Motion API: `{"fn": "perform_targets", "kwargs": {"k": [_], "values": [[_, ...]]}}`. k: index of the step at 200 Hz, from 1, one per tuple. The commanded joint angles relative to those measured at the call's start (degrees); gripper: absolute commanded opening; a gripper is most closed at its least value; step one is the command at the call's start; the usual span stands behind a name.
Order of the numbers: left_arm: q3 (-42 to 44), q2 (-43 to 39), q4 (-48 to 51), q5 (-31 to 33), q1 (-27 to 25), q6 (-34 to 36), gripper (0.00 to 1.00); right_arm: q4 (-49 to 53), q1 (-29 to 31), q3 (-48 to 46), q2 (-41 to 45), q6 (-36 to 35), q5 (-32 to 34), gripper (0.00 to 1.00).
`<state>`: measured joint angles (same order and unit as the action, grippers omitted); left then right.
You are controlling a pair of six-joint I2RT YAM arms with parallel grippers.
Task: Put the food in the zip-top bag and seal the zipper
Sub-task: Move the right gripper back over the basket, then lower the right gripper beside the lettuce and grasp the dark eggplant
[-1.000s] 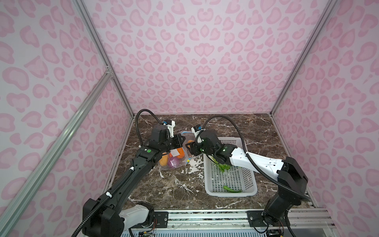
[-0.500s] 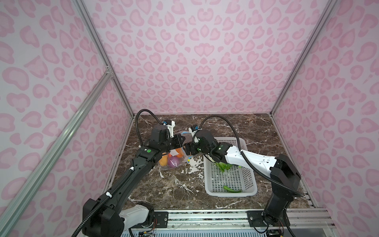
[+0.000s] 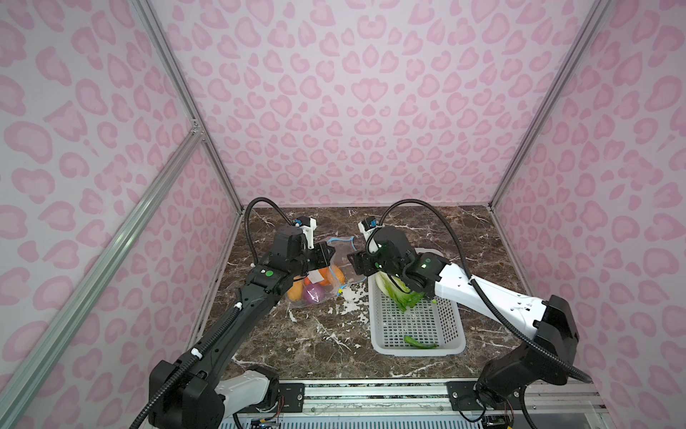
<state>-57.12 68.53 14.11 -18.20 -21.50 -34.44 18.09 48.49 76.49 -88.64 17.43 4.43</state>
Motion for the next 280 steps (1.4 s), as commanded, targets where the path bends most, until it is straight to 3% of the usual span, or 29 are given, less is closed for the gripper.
{"fn": "perform_targets", "kwargs": {"k": [1, 22, 58, 120, 186, 248, 280], "values": [[-0.6, -0.3, -0.6, 0.1, 0.0, 0.2, 0.02, 9.9, -3.0, -1.7, 2.5, -2.5, 7.0, 0.69], [-0.5, -0.2, -0.7, 0.2, 0.0, 0.1, 0.02, 12.8, -7.7, -4.5, 5.2, -3.5, 6.2, 0.51], [-0.4, -0.1, -1.0, 0.2, 0.0, 0.2, 0.02, 18.9, -14.8, -6.2, 4.5, -9.0, 4.6, 0.37], [-0.2, -0.8, -1.3, -0.3, 0.0, 0.1, 0.02, 26.5, -23.3, -2.3, -6.5, -11.6, 4.1, 0.3], [-0.1, -0.3, -1.3, 0.1, 0.0, 0.1, 0.02, 24.4, -24.2, -3.0, -11.2, -13.8, -2.4, 0.37], [-0.1, 1.2, -1.3, 0.1, 0.0, -0.1, 0.02, 21.2, -22.2, -8.5, -8.9, -14.4, -7.4, 0.5], [0.0, 1.8, -1.2, 0.2, 0.0, -0.2, 0.02, 19.4, -22.1, -10.0, -7.6, -14.8, -10.0, 0.69]]}}
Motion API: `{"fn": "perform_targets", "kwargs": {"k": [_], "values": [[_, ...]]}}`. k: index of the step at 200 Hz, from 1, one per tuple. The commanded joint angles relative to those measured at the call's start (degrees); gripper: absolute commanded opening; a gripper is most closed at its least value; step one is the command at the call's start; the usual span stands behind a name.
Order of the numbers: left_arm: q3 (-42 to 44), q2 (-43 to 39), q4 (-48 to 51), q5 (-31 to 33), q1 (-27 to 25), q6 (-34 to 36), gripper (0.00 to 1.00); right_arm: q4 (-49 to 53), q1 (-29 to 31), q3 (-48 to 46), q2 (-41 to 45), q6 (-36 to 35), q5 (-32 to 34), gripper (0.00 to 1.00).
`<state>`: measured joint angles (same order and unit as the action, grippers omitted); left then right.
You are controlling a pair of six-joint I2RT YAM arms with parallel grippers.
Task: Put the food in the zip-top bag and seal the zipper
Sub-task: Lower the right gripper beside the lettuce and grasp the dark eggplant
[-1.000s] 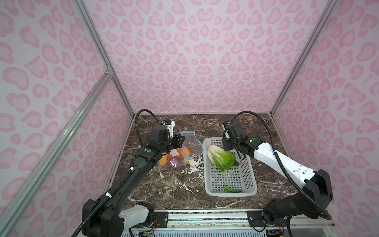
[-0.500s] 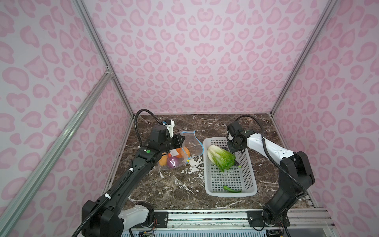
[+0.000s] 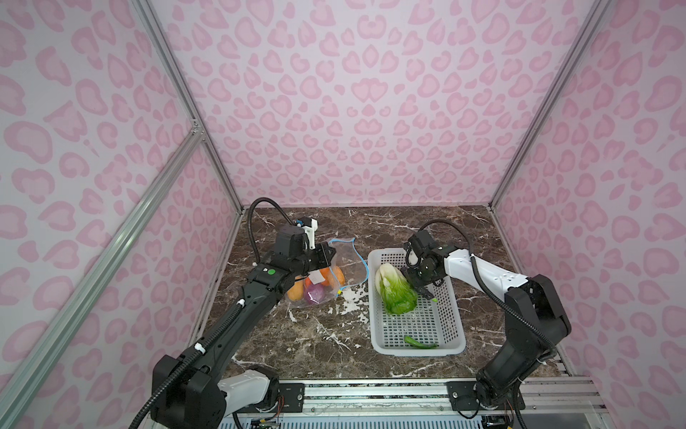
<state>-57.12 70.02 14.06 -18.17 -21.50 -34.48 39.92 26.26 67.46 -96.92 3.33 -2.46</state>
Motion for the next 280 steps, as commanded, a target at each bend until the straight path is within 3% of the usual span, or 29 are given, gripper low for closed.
{"fn": "perform_targets", "kwargs": {"k": [1, 53, 229, 256, 280], "values": [[0.0, 0.3, -1.2, 0.2, 0.0, -0.2, 0.02, -2.4, 0.2, -0.9, 0.7, -0.7, -3.0, 0.7], [0.0, 0.2, -1.1, 0.4, 0.0, -0.2, 0.02, -2.4, 0.1, -0.6, -1.1, -1.1, -0.4, 0.67], [-0.1, -0.9, -1.0, 0.7, 0.0, -0.1, 0.02, -4.9, -3.2, 5.3, -12.7, -1.1, -0.5, 0.51], [0.0, -1.1, -1.1, 0.9, 0.0, -0.1, 0.02, -5.4, -3.4, 4.9, -12.5, -0.2, -0.1, 0.45], [0.0, -1.3, -1.1, 0.9, 0.1, -0.1, 0.02, -6.0, -3.6, 4.2, -11.3, 0.2, -0.2, 0.34]]}}
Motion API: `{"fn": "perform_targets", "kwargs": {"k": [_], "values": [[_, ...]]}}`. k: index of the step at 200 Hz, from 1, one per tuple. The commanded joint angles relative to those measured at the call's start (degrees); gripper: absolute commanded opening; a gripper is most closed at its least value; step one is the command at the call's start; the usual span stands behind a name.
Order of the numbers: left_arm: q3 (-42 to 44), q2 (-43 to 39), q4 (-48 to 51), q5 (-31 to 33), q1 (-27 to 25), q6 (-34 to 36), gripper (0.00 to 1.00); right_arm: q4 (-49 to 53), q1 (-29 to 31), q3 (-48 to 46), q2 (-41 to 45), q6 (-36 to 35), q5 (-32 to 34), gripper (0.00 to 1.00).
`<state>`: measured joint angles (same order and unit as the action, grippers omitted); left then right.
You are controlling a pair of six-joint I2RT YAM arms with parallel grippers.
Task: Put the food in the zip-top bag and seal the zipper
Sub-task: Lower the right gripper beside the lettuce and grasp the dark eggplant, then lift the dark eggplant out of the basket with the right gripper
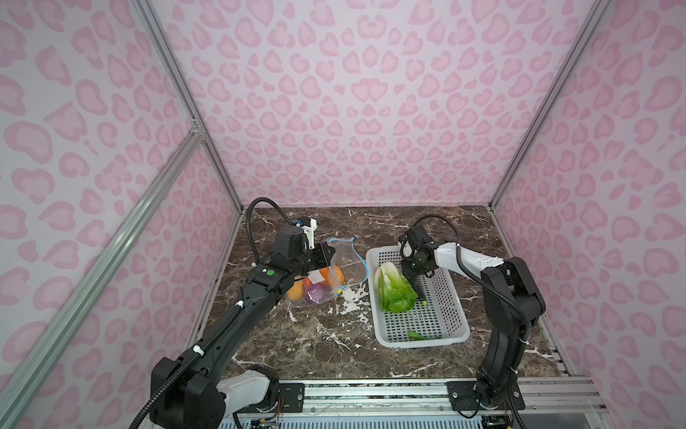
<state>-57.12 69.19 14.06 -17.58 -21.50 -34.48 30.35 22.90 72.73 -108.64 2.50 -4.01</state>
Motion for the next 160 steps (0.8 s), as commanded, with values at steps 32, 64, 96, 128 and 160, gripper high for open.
{"fn": "perform_targets", "kwargs": {"k": [32, 64, 96, 128, 160], "values": [[0.0, -0.6, -1.0, 0.4, 0.0, -0.2, 0.02, 3.0, -0.7, -1.5, 2.6, 1.8, 0.9, 0.27], [0.0, -0.7, -1.1, 0.4, 0.0, -0.1, 0.02, 3.2, -0.7, -1.9, 5.4, 3.2, 0.0, 0.26], [0.1, -0.5, -1.1, 0.4, 0.1, -0.2, 0.02, 4.3, -0.7, -2.3, 10.3, 5.5, -0.2, 0.26], [0.1, -0.3, -1.1, 0.2, 0.0, -0.3, 0.02, 5.4, 1.4, -0.7, 16.7, 8.3, -0.5, 0.25], [0.1, -0.1, -1.2, -0.2, 0.0, -0.6, 0.02, 0.7, 6.9, 2.0, 22.3, 11.9, -4.3, 0.23]]}}
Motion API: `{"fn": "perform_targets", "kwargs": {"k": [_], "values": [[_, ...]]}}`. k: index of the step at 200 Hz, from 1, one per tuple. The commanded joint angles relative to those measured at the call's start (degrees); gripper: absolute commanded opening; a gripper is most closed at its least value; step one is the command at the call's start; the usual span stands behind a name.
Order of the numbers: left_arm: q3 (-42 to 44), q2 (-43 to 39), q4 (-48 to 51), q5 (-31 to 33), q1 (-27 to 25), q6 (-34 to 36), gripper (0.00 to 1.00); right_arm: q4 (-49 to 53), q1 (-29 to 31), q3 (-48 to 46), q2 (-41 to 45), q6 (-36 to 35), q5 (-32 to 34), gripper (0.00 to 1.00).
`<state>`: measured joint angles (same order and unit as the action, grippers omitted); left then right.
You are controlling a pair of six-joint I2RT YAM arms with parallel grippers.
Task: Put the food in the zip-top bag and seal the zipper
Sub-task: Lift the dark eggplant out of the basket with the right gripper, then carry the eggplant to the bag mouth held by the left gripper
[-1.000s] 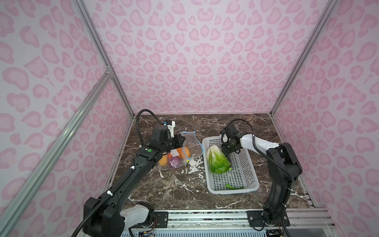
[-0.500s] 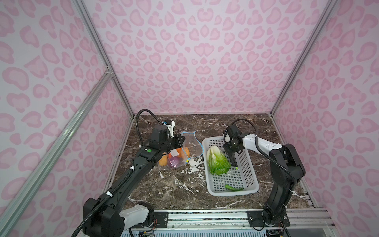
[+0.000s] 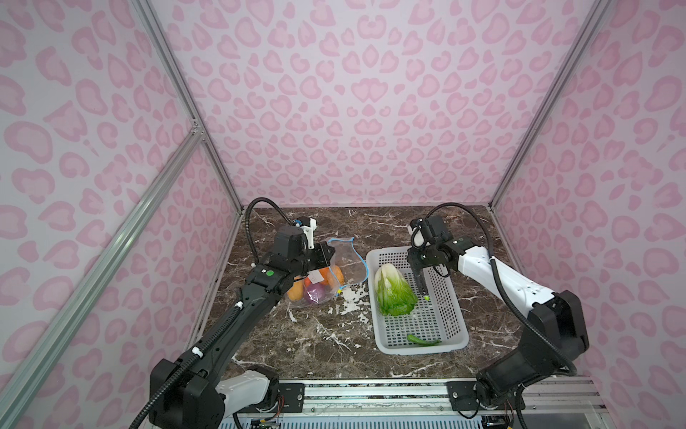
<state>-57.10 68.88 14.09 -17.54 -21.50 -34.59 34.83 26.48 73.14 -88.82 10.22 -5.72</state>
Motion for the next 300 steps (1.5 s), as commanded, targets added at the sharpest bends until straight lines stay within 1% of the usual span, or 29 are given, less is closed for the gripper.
{"fn": "perform_targets", "kwargs": {"k": [1, 13, 29, 62, 85, 108, 122, 141, 166, 191, 207, 235, 265, 300], "values": [[0.1, 0.2, -1.3, -0.2, -0.1, -0.5, 0.02, -4.0, 3.6, 1.6, 2.6, 4.4, -2.6, 0.23], [0.1, 0.2, -1.3, -0.4, 0.0, -0.6, 0.02, -7.1, 6.4, 2.5, 3.5, 6.6, -2.3, 0.23], [-0.1, 0.2, -1.2, -0.7, 0.0, -0.6, 0.02, -11.7, 10.6, 3.1, 4.2, 11.0, 0.7, 0.23], [-0.5, 0.2, -0.6, -0.8, 0.0, -0.4, 0.02, -23.1, 17.3, 1.7, 3.9, 18.1, 2.6, 0.22], [-0.6, 0.3, -0.5, -1.0, 0.0, -0.5, 0.02, -30.5, 20.8, -0.7, 3.0, 19.9, 5.3, 0.21], [-0.7, 0.3, -0.4, -1.2, -0.1, -0.5, 0.02, -37.6, 22.8, -3.4, 2.6, 21.3, 8.1, 0.2], [-0.6, 0.3, -0.5, -1.4, -0.1, -0.6, 0.02, -41.2, 23.5, -4.3, 2.4, 21.0, 10.5, 0.19], [-0.7, 0.5, -0.5, -1.6, 0.0, -0.7, 0.02, -45.0, 24.5, -4.5, 2.2, 18.5, 14.4, 0.19], [-0.7, 0.5, -0.5, -1.9, -0.1, -0.9, 0.02, -52.3, 26.0, -6.6, 1.3, 14.3, 22.7, 0.18], [-0.8, 0.7, -0.5, -2.3, -0.1, -1.1, 0.02, -62.0, 26.7, -9.8, -0.7, 13.8, 27.2, 0.17], [-0.8, 0.6, -0.5, -2.4, 0.0, -1.2, 0.02, -66.1, 27.6, -10.6, -2.5, 12.8, 29.9, 0.16], [-0.9, 0.3, -0.3, -2.3, -0.1, -1.2, 0.02, -72.0, 30.0, -11.2, -5.5, 8.5, 31.4, 0.17], [-1.0, 0.3, -0.2, -1.9, 0.0, -1.1, 0.02, -72.5, 31.9, -12.8, -5.8, 7.9, 31.3, 0.16], [-0.9, 0.4, -0.2, -2.0, 0.0, -1.2, 0.02, -72.7, 32.6, -14.1, -4.9, 6.7, 33.7, 0.17]]}}
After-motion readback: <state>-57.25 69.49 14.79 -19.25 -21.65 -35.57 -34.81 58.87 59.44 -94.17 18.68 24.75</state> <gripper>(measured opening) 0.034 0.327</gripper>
